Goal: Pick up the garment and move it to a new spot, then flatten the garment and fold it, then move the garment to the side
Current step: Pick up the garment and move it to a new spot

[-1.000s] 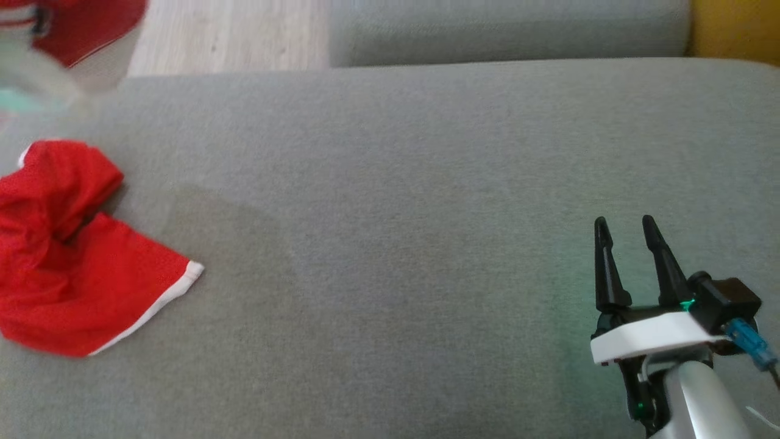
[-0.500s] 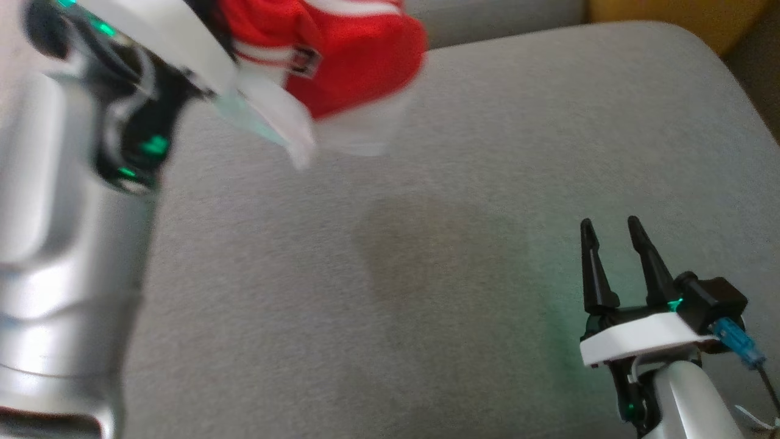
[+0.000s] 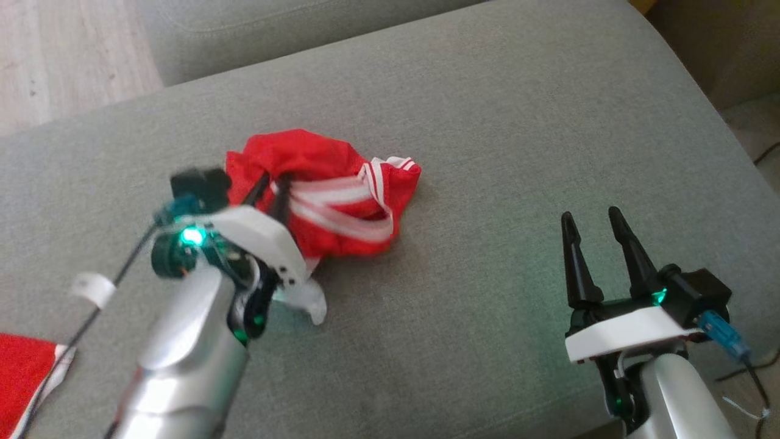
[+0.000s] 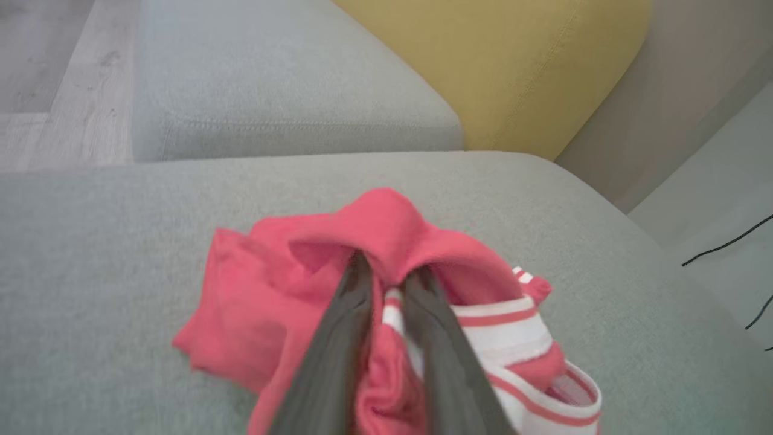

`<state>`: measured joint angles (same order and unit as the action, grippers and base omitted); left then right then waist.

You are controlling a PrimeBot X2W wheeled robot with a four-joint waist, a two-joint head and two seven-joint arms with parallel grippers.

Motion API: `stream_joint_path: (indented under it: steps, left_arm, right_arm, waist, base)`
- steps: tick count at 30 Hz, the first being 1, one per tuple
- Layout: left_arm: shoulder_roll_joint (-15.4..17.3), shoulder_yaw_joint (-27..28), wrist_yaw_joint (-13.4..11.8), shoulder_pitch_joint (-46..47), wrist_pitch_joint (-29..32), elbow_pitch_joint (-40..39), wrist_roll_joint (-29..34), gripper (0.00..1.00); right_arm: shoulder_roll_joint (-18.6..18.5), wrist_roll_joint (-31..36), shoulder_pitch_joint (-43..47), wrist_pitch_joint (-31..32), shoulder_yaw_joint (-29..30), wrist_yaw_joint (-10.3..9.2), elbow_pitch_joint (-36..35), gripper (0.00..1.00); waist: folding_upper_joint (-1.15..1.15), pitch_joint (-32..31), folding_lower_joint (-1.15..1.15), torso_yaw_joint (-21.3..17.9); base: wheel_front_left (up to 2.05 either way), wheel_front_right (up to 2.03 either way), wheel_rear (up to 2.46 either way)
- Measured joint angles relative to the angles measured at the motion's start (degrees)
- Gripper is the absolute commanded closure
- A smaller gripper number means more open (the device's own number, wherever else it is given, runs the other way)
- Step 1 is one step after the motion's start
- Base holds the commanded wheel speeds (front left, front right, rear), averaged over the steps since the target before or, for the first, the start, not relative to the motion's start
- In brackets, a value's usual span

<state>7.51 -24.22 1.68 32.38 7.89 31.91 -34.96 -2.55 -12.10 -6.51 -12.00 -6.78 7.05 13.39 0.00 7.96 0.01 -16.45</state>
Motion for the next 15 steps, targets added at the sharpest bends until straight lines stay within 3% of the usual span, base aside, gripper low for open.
stream_joint_path:
  steps: [6, 11, 15]
  left_arm:
    - [-1.90, -0.37, 0.56, -1.47, -4.32, 4.33, -0.36, 0.00]
    - [-1.83, 1.76, 0.88, -4.63, -13.81, -0.62, -1.01, 0.00]
    - [1.02, 2.40, -0.04, -9.92, -19.18, -5.52, 0.74, 0.00]
  right_arm:
    - [0.00, 0.02, 0.23, 0.55, 0.49, 0.00, -0.01, 0.00]
    - [0.00, 0.09, 1.53, 1.10, 1.35, 0.00, -0.62, 0.00]
    - [0.00, 0.33, 2.91, 1.90, 1.86, 0.00, -1.09, 0.00]
  waist:
    - [0.00, -1.37, -0.01, 1.52]
    - [0.00, -3.29, -0.01, 3.77]
    - [0.00, -4.65, -0.01, 6.24]
  base:
    - [0.00, 0.00, 0.00]
    - [0.00, 0.00, 0.00]
    - [0.00, 0.00, 0.00]
